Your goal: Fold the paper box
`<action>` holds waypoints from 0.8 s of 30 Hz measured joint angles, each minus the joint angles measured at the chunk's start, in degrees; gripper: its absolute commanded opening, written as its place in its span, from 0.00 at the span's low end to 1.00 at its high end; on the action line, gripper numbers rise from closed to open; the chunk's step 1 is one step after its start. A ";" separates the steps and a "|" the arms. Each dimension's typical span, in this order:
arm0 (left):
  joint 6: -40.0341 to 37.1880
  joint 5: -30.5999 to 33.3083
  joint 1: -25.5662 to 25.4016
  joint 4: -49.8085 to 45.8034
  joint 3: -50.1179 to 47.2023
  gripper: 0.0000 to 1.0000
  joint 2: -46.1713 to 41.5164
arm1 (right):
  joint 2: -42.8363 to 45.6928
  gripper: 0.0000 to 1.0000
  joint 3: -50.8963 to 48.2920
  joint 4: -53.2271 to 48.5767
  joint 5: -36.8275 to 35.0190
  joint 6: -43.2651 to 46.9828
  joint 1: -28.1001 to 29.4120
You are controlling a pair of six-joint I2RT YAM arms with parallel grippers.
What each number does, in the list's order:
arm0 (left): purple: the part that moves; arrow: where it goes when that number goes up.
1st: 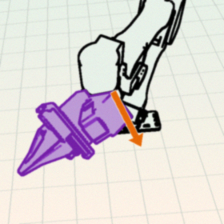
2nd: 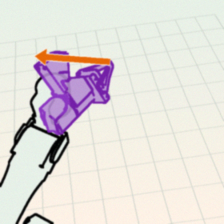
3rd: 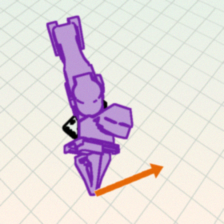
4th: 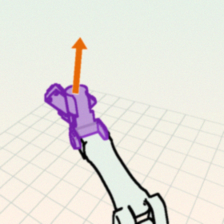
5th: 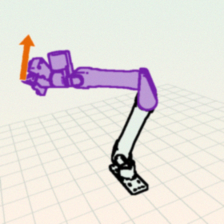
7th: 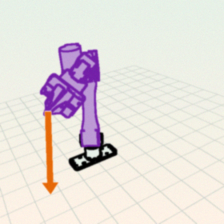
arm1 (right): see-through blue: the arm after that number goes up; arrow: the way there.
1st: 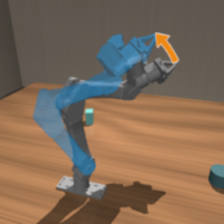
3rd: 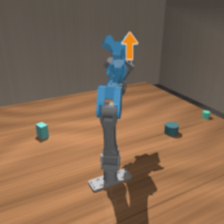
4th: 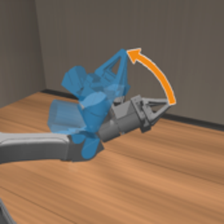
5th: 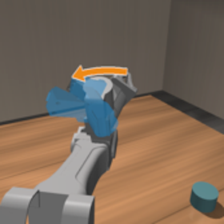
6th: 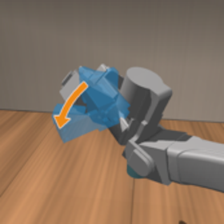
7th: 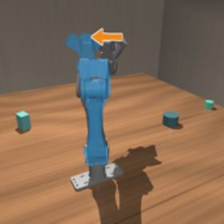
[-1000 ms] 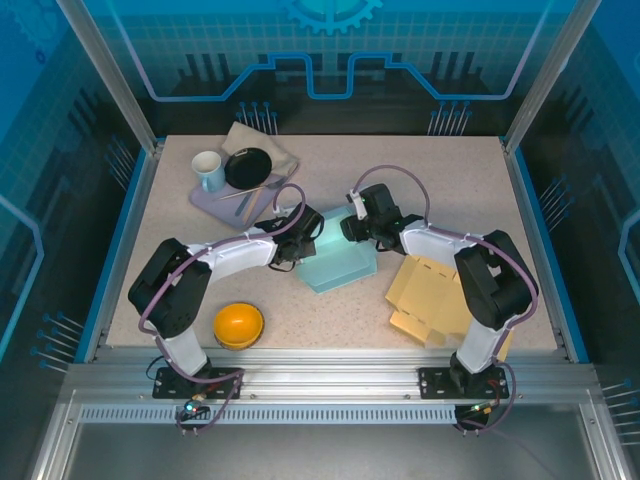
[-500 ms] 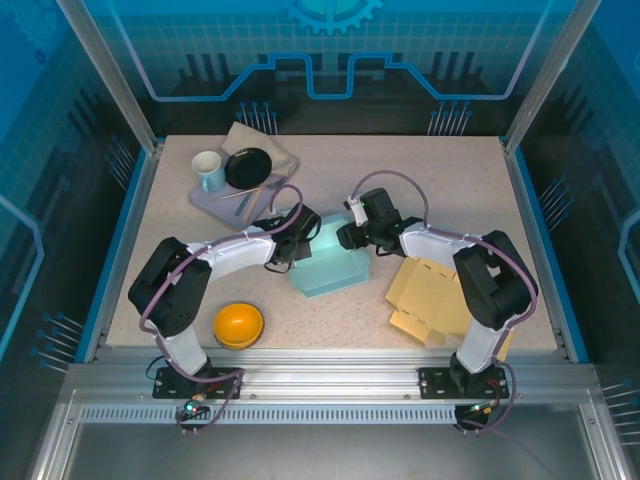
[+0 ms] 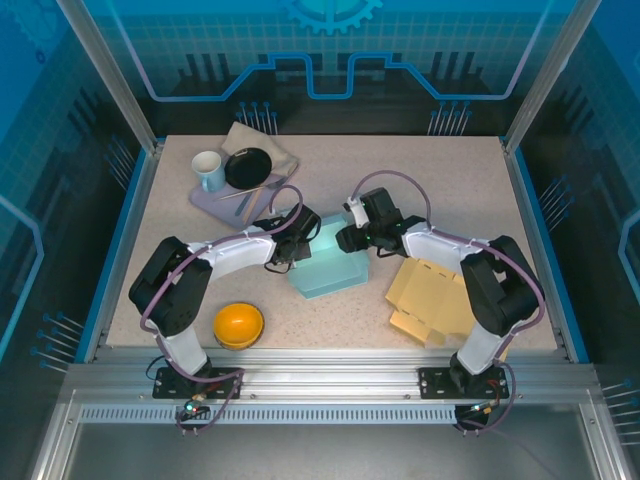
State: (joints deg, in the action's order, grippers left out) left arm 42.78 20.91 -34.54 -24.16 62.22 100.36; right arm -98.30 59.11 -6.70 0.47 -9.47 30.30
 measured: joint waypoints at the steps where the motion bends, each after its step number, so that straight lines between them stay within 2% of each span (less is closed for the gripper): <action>1: 0.15 0.00 0.00 0.00 0.00 0.15 0.00 | -0.37 0.61 0.11 0.02 -0.26 0.07 0.07; 10: 0.81 -0.48 0.00 0.00 -0.02 0.15 0.00 | -4.90 0.54 0.90 0.48 -5.53 0.09 1.16; 12: 0.83 -0.70 0.00 0.00 -0.02 0.15 0.00 | -5.07 0.46 0.98 1.11 -7.76 0.00 1.68; 15: 0.83 -1.49 0.00 0.76 -0.04 0.15 0.00 | -5.07 0.22 1.01 2.27 -10.73 -1.03 2.67; 19: 0.81 -2.19 -0.09 2.34 -0.07 0.15 0.00 | -5.05 0.15 1.49 2.03 -15.65 -2.58 4.11; 24: 0.79 -2.80 -0.11 4.50 -0.07 0.15 0.00 | -5.01 0.14 2.36 0.85 -21.75 -2.80 4.98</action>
State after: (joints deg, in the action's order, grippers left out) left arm 43.57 18.11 -34.65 -19.66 62.15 100.36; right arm -103.31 61.47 -5.85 -21.28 -12.27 35.29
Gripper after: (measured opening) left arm 0.154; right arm 0.143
